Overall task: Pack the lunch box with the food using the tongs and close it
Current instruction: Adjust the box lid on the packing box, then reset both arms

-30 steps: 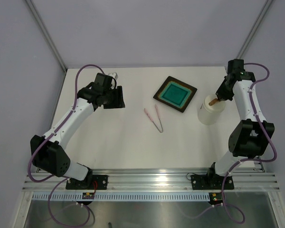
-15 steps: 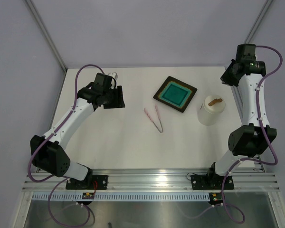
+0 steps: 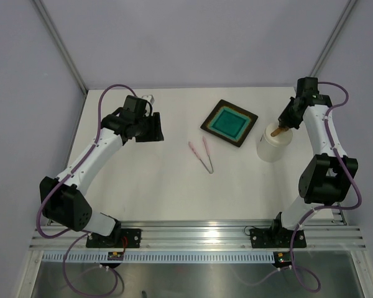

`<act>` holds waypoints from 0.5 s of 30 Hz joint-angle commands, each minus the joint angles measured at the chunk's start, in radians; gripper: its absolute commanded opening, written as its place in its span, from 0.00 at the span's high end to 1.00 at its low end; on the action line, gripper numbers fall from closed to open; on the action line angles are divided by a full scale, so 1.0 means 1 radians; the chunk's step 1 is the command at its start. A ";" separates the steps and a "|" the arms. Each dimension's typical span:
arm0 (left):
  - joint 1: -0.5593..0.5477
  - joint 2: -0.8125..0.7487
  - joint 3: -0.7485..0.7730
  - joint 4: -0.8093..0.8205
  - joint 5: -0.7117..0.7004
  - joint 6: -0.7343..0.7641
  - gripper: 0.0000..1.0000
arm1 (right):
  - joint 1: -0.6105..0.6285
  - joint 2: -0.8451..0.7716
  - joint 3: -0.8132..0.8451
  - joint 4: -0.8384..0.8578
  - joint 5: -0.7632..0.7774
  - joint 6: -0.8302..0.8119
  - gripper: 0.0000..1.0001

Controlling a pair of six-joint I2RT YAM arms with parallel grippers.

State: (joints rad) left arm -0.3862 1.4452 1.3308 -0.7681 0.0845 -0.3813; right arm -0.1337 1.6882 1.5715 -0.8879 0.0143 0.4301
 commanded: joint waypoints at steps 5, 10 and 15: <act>0.004 -0.026 0.011 0.023 0.012 0.004 0.46 | 0.008 -0.070 0.188 -0.105 0.041 -0.002 1.00; 0.004 -0.039 0.004 0.020 -0.003 0.004 0.46 | 0.008 -0.146 0.191 -0.079 0.101 -0.005 0.98; 0.004 -0.062 0.002 0.030 -0.012 -0.004 0.46 | 0.008 -0.268 0.058 0.064 0.070 -0.028 0.46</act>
State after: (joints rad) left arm -0.3862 1.4391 1.3308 -0.7681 0.0818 -0.3820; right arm -0.1318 1.5032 1.6863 -0.9169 0.0696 0.4297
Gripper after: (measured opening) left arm 0.540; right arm 0.425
